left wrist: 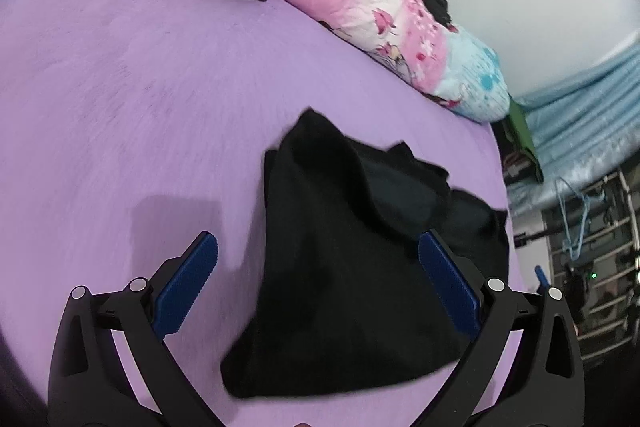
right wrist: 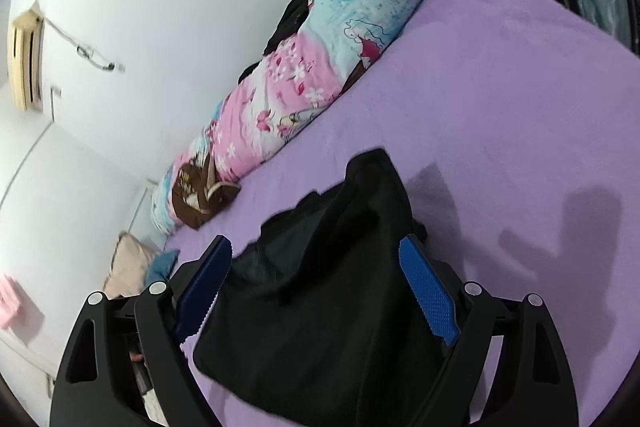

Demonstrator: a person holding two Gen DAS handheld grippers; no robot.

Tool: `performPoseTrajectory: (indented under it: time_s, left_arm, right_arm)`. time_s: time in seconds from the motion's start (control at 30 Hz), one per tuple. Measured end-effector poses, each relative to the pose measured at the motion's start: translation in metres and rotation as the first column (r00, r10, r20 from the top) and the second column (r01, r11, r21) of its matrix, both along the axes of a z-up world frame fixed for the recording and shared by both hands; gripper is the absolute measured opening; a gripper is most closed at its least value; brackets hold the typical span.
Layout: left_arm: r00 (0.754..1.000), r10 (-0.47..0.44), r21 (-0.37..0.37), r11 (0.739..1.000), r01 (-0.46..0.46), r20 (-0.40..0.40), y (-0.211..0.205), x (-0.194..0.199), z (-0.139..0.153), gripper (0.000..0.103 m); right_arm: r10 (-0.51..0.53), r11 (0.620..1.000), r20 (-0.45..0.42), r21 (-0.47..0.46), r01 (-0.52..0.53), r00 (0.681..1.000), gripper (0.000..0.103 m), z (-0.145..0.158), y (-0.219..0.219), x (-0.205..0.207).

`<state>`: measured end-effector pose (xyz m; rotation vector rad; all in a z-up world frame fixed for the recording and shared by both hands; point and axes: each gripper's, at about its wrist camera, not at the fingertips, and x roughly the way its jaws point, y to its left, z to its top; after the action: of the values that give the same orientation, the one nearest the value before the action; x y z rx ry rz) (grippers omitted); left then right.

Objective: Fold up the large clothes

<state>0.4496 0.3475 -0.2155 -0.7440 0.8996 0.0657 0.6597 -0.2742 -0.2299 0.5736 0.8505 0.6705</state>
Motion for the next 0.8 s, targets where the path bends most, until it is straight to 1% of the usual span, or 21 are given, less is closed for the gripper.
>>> performPoseTrajectory:
  time_s: [0.13,0.27,0.4,0.5,0.53,0.6,0.63,0.7,0.73,0.77,0.8]
  left_arm:
    - [1.0,0.01,0.009,1.0,-0.01,0.022,-0.027,-0.042,0.014,0.097]
    - [0.999,0.026,0.014,1.0,-0.026,0.026,-0.056,-0.079,0.019,0.097]
    - [0.997,0.065,-0.015,0.998,-0.064,0.04,-0.083,-0.105,0.007,0.097]
    - [0.99,0.131,-0.051,0.99,-0.129,0.049,-0.097,-0.116,-0.012,0.097]
    - [0.987,0.155,-0.059,0.987,-0.152,0.047,-0.101,-0.118,-0.02,0.097]
    - [0.982,0.183,-0.055,0.982,-0.181,0.039,-0.111,-0.119,-0.035,0.097]
    - [0.981,0.191,-0.036,0.981,-0.19,0.036,-0.116,-0.117,-0.04,0.097]
    - [0.979,0.201,0.005,0.979,-0.202,0.033,-0.122,-0.11,-0.049,0.097]
    - [0.979,0.202,0.02,0.979,-0.203,0.036,-0.125,-0.108,-0.051,0.097]
    - [0.979,0.2,0.048,0.978,-0.202,0.039,-0.126,-0.105,-0.053,0.097]
    - [0.981,0.191,0.097,0.976,-0.194,0.039,-0.128,-0.099,-0.054,0.097]
  right_arm:
    - [0.029,0.998,0.012,-0.065,-0.028,1.0,0.085,0.009,-0.005,-0.046]
    - [0.074,0.99,0.037,-0.121,-0.07,0.997,0.086,0.015,-0.004,-0.087]
    - [0.135,0.97,0.071,-0.212,-0.117,0.988,0.086,0.02,0.007,-0.12]
    - [0.195,0.928,0.102,-0.34,-0.15,0.976,0.086,0.025,0.027,-0.139]
    - [0.223,0.907,0.111,-0.389,-0.164,0.968,0.086,0.026,0.035,-0.143]
    - [0.297,0.831,0.12,-0.521,-0.194,0.947,0.086,0.029,0.061,-0.149]
    - [0.334,0.788,0.124,-0.581,-0.205,0.934,0.086,0.03,0.074,-0.151]
    - [0.441,0.67,0.142,-0.709,-0.22,0.886,0.086,0.035,0.111,-0.156]
    - [0.474,0.634,0.144,-0.74,-0.223,0.869,0.086,0.036,0.123,-0.157]
    - [0.519,0.583,0.147,-0.781,-0.223,0.842,0.086,0.036,0.142,-0.157]
    - [0.554,0.526,0.143,-0.824,-0.211,0.82,0.086,0.035,0.162,-0.154]
